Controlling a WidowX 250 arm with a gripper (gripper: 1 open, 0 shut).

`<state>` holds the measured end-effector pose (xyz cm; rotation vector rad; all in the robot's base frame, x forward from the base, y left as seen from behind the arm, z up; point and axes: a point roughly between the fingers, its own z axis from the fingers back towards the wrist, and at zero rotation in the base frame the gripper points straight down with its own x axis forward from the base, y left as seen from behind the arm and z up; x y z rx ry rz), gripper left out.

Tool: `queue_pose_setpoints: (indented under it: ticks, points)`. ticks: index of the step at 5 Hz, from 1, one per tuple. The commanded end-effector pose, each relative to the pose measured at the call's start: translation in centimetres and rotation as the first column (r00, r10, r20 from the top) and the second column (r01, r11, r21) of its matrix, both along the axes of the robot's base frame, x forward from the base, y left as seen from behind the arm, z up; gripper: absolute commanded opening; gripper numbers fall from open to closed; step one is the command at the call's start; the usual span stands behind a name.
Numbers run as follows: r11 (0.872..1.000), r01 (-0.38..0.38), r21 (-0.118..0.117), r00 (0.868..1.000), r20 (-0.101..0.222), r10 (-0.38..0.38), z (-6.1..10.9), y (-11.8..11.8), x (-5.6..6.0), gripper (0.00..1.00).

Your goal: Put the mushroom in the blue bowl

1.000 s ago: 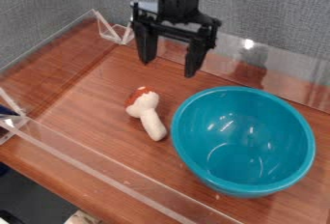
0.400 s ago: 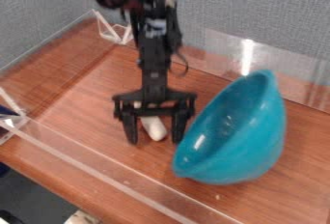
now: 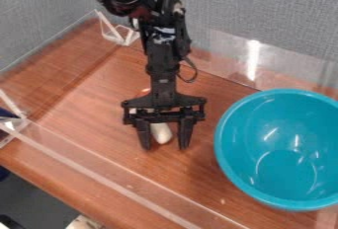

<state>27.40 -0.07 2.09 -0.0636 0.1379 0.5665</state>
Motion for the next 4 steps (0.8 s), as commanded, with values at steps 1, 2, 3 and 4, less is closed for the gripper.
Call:
queue_pose_setpoints:
  ticks: [1,2,3,4]
  points:
    - [1.000,0.026,0.004,0.999,0.028,-0.026,0.7,-0.1,0.4,0.00]
    - [0.999,0.048,0.000,0.998,0.036,-0.048,2.0,-0.2,0.3,0.00]
    - [0.998,0.067,-0.003,0.997,0.043,-0.067,3.3,-0.1,0.3,0.00]
    - [0.994,0.111,-0.009,0.992,0.055,-0.110,5.5,-0.2,0.3,0.00]
